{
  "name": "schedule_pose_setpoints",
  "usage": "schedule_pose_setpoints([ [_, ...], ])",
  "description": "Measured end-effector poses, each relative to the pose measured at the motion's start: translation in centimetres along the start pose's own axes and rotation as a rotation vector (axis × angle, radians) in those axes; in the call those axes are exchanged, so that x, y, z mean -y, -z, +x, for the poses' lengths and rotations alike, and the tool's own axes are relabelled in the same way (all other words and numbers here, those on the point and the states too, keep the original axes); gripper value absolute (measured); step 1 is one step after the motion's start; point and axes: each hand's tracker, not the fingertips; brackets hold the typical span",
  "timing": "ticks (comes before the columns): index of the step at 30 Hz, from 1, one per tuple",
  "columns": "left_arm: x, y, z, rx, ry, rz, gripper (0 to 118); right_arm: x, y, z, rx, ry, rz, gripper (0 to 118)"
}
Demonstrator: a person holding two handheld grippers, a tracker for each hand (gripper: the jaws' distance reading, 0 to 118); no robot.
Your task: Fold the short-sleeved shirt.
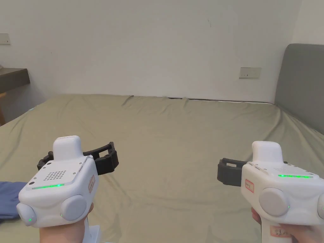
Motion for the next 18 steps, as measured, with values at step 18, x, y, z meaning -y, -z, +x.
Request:
schedule_pose_setpoints([
  [18,0.09,-0.15,0.39,0.007,0.022,-0.001,118,0.12,0.62,0.57,0.030,0.016,-0.015,118],
])
